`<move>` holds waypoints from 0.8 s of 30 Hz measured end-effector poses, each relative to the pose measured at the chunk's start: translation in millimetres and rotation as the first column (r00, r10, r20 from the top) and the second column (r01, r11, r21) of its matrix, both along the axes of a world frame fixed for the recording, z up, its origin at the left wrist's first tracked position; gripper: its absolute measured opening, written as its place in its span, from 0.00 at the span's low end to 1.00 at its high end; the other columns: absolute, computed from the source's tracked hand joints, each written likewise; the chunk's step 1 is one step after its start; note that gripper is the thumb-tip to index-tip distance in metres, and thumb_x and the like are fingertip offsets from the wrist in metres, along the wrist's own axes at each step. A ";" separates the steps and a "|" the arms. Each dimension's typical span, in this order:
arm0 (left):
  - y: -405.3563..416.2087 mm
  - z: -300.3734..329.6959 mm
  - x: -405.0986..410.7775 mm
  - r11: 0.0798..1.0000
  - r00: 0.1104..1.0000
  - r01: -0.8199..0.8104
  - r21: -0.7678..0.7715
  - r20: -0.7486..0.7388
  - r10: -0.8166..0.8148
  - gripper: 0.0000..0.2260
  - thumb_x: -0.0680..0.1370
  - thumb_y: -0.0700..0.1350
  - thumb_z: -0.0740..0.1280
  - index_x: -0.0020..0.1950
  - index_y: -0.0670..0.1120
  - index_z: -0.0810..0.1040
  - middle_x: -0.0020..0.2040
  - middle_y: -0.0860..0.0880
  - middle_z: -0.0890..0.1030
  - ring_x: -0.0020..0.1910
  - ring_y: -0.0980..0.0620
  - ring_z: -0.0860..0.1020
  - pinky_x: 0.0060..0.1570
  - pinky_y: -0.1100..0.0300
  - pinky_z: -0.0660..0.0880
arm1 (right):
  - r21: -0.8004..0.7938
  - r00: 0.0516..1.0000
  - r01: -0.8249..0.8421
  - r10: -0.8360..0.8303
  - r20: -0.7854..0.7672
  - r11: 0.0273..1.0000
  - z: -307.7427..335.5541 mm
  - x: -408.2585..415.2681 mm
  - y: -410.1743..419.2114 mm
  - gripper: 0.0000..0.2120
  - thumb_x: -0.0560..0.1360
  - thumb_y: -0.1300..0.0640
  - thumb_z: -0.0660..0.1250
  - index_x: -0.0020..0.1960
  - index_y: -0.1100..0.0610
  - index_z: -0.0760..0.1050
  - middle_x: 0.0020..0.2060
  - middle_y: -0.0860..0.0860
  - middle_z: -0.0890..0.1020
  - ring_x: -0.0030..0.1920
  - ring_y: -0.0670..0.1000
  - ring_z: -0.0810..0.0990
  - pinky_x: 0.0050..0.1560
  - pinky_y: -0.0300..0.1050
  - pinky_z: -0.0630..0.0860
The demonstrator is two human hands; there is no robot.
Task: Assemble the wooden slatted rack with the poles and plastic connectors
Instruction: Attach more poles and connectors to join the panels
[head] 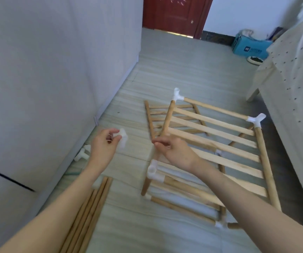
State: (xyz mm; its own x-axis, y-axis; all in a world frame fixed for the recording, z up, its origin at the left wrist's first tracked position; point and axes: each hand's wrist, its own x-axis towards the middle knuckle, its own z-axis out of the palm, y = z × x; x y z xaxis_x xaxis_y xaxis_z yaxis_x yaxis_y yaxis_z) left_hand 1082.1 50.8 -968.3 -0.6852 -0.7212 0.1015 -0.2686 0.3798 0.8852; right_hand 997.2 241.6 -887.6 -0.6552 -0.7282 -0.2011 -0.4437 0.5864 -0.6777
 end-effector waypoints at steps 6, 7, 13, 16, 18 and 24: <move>80.0 110.4 21.6 0.980 0.967 0.188 0.061 -0.185 -0.174 0.09 0.75 0.37 0.68 0.51 0.48 0.79 0.48 0.47 0.81 0.45 0.52 0.78 0.45 0.68 0.72 | -0.145 0.971 0.229 -0.215 0.105 0.963 43.5 28.5 72.7 0.15 0.79 0.57 0.61 0.65 0.55 0.73 0.51 0.50 0.78 0.52 0.49 0.77 0.58 0.50 0.75; 96.6 125.3 24.5 0.967 0.952 0.250 0.048 -0.191 -0.237 0.09 0.74 0.37 0.68 0.50 0.49 0.79 0.47 0.50 0.81 0.45 0.54 0.78 0.44 0.72 0.71 | -0.191 0.960 0.265 -0.240 0.142 0.945 50.3 34.0 84.0 0.16 0.79 0.58 0.62 0.66 0.56 0.72 0.51 0.49 0.78 0.51 0.49 0.77 0.56 0.51 0.76; 184.4 158.1 34.9 0.860 0.852 0.505 0.075 -0.205 -0.482 0.11 0.73 0.37 0.70 0.43 0.55 0.78 0.40 0.55 0.81 0.41 0.54 0.79 0.49 0.57 0.76 | -0.402 0.905 0.413 -0.320 0.279 0.817 73.8 61.6 149.2 0.13 0.79 0.61 0.61 0.63 0.59 0.75 0.49 0.53 0.81 0.44 0.45 0.78 0.40 0.35 0.76; 209.9 160.0 36.4 0.838 0.833 0.538 0.090 -0.214 -0.511 0.11 0.73 0.36 0.70 0.43 0.54 0.78 0.41 0.51 0.82 0.44 0.50 0.80 0.53 0.50 0.77 | -0.460 0.878 0.471 -0.347 0.331 0.753 76.7 71.7 178.4 0.13 0.79 0.59 0.62 0.62 0.58 0.75 0.42 0.47 0.82 0.40 0.43 0.77 0.38 0.36 0.74; 221.8 161.9 34.7 0.823 0.819 0.560 0.089 -0.212 -0.534 0.12 0.73 0.37 0.71 0.43 0.55 0.79 0.41 0.51 0.83 0.45 0.50 0.81 0.52 0.52 0.77 | -0.498 0.874 0.480 -0.343 0.346 0.722 78.9 76.8 195.8 0.13 0.78 0.58 0.63 0.62 0.56 0.75 0.41 0.47 0.81 0.41 0.43 0.77 0.39 0.37 0.74; 258.1 172.6 27.0 0.728 0.721 0.686 0.007 -0.146 -0.678 0.14 0.73 0.36 0.71 0.45 0.58 0.78 0.44 0.56 0.83 0.44 0.60 0.81 0.48 0.69 0.75 | -0.586 0.810 0.584 -0.358 0.465 0.561 75.2 80.5 233.5 0.11 0.77 0.58 0.65 0.59 0.57 0.76 0.41 0.51 0.81 0.38 0.44 0.78 0.36 0.37 0.74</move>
State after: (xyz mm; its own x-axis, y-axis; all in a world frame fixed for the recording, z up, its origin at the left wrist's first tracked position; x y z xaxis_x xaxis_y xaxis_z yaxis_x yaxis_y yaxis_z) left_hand 1109.1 308.9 -795.7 -0.9780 -0.0711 0.1959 0.1573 0.3653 0.9175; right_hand 1077.7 475.2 -812.4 -0.9460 -0.3241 -0.0110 0.0177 -0.0180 -0.9997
